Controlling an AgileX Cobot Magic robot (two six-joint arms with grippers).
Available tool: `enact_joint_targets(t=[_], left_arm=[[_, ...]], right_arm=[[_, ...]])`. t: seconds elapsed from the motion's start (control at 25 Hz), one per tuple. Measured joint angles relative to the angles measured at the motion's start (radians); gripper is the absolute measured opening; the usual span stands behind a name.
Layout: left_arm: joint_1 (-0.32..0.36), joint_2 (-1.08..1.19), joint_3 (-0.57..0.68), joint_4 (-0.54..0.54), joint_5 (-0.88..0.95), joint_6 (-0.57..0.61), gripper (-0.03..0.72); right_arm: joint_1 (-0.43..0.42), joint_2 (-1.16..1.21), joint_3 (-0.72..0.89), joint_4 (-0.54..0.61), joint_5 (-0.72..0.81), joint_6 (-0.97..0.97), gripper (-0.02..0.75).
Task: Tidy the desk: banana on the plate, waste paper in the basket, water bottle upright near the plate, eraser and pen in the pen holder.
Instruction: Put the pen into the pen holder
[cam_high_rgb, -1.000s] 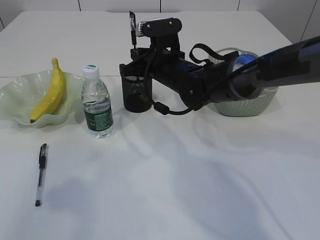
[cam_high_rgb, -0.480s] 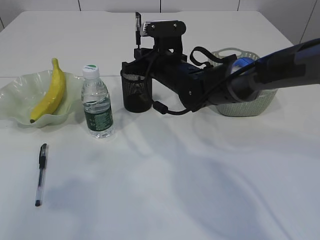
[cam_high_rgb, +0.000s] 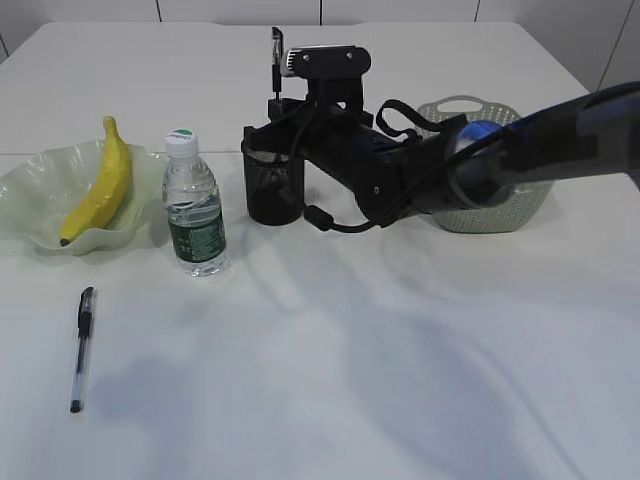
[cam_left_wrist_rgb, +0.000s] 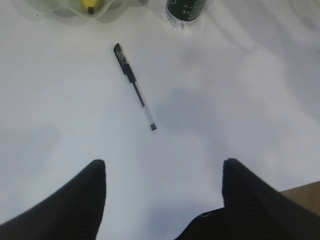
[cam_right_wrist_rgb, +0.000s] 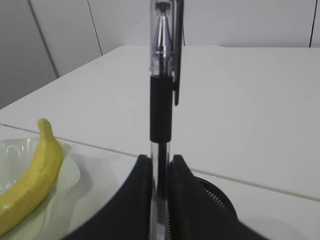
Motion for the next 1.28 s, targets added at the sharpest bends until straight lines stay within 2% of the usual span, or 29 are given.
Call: enact_joint_targets(t=[0.32, 0.64, 1.28], left_arm=[[0.0, 0.0, 0.0, 0.0, 0.0, 0.0, 0.517], [0.0, 0.0, 0.0, 0.0, 0.0, 0.0, 0.517], [0.0, 0.0, 0.0, 0.0, 0.0, 0.0, 0.517]], right_arm=[[0.0, 0.043, -0.066, 0.0, 0.01, -0.009, 0.041], [0.0, 0.047, -0.07, 0.001, 0.068, -0.029, 0.041], [0.0, 0.049, -0.07, 0.001, 0.077, -0.035, 0.053]])
